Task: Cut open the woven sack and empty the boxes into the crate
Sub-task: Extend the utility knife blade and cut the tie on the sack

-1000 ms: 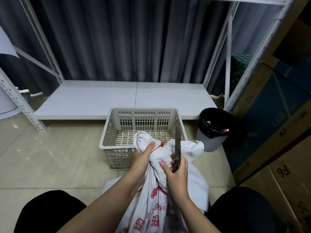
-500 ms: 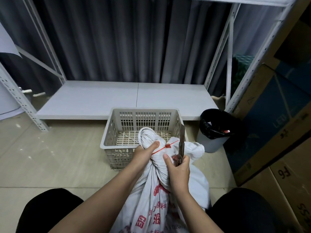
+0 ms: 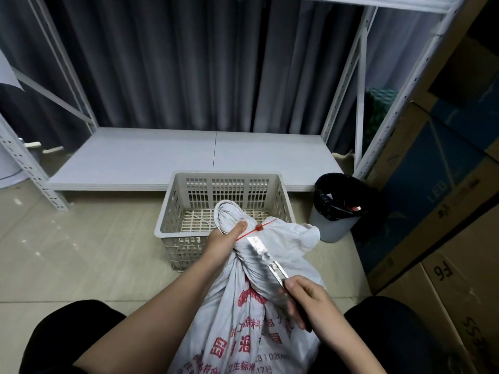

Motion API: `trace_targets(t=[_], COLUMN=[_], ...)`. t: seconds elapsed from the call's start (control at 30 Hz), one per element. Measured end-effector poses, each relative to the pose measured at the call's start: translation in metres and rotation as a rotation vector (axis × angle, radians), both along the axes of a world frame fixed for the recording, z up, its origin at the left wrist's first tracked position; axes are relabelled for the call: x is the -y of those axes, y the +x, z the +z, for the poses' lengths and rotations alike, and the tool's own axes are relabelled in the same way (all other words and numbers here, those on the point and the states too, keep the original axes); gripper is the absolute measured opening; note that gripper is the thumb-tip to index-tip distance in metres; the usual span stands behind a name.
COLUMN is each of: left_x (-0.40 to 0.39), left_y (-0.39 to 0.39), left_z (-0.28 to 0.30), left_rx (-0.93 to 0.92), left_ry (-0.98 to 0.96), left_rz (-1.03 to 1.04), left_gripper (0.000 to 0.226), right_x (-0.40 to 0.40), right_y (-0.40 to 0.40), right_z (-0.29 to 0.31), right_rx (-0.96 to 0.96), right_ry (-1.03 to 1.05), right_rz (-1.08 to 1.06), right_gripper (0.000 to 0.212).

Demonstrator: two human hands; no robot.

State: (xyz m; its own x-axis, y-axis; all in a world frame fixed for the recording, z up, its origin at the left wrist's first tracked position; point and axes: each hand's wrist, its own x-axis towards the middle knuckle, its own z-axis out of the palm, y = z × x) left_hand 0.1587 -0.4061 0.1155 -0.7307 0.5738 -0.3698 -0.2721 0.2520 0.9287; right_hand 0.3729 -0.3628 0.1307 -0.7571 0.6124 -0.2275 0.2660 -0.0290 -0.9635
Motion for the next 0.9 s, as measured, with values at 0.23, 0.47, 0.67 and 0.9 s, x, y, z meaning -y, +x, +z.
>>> trace_targets(t=[0.23,0.47,0.67,0.9], left_x=[0.000,0.000,0.000,0.000], left_y=[0.000,0.001,0.002,0.002], left_z=[0.000,-0.002,-0.005,-0.001], left_rx=[0.014,-0.013,0.004,-0.014], left_ry=[0.042,0.015,0.070,0.084], left_rz=[-0.005,-0.027,-0.127,-0.162], left_gripper=[0.054,0.052,0.040,0.050], right_x=[0.005,0.006,0.019,0.018], right_y=[-0.018,-0.035,-0.051,-0.070], right_z=[0.004,0.002,-0.006,-0.013], right_rx=[0.106,0.021,-0.044,-0.203], right_ry=[-0.106,-0.260,-0.664,-0.921], right_rz=[-0.088,-0.092,-0.080,-0.080], right_gripper=[0.031,0.033,0.045,0.058])
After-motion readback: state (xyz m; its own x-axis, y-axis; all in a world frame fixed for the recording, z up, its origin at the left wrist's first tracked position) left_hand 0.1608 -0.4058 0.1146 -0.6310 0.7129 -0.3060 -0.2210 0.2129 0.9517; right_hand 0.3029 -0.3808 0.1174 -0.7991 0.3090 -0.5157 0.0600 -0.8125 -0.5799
